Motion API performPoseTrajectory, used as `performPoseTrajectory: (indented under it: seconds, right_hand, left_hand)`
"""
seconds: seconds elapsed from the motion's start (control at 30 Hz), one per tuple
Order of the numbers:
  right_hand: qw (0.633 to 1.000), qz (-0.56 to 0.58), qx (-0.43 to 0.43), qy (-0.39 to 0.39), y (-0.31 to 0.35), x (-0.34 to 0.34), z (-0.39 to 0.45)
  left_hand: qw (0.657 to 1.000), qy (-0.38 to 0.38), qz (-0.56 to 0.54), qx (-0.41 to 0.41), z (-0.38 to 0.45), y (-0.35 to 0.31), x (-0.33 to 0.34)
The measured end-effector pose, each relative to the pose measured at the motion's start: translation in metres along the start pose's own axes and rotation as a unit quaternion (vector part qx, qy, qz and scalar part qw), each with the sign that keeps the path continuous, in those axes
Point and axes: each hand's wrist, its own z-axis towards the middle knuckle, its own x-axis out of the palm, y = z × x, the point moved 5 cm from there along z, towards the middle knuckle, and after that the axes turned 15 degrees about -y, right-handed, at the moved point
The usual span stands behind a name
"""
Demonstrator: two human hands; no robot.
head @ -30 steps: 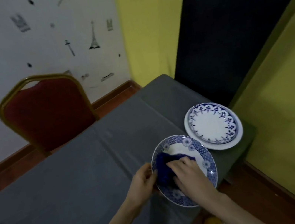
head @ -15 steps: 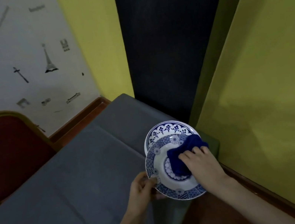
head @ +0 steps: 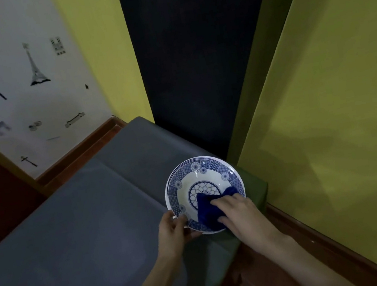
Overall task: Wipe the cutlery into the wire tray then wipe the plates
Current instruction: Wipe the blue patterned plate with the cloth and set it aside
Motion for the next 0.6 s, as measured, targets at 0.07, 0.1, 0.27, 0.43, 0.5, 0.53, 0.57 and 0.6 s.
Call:
performPoseTrajectory:
  seconds: [0.07,0.1,0.27,0.43,0.5,0.53,0.57,0.6]
  right_hand:
    - [0.999,0.026,0.002,-0.029,0.002,-0.001,0.002]
    - [0.998,0.037,0.005,-0.040,0.003,-0.002,0.003]
    - [0.994,0.080,0.033,-0.065,0.003,-0.006,0.004]
    - [0.991,0.098,0.039,-0.082,0.006,-0.011,0.003]
    - [0.990,0.101,0.037,-0.088,0.011,-0.013,0.003]
    - [0.990,0.102,0.037,-0.088,0.014,-0.014,0.003]
    - [0.990,0.102,0.035,-0.087,0.018,-0.014,0.003]
    - [0.991,0.103,0.032,-0.085,0.021,-0.014,0.002]
  left_hand:
    - [1.000,-0.005,0.013,0.001,0.003,-0.001,0.001]
    - [1.000,-0.008,0.012,-0.006,0.004,-0.001,0.001]
    - [0.991,-0.038,0.122,0.032,0.016,-0.006,0.001]
    - [0.900,-0.055,0.393,0.178,0.033,-0.028,-0.004]
    - [0.852,-0.038,0.480,0.206,0.039,-0.030,-0.006]
    - [0.846,-0.024,0.493,0.204,0.041,-0.028,-0.007]
    - [0.847,-0.009,0.493,0.197,0.042,-0.027,-0.006]
    - [0.847,-0.001,0.494,0.196,0.042,-0.026,-0.004]
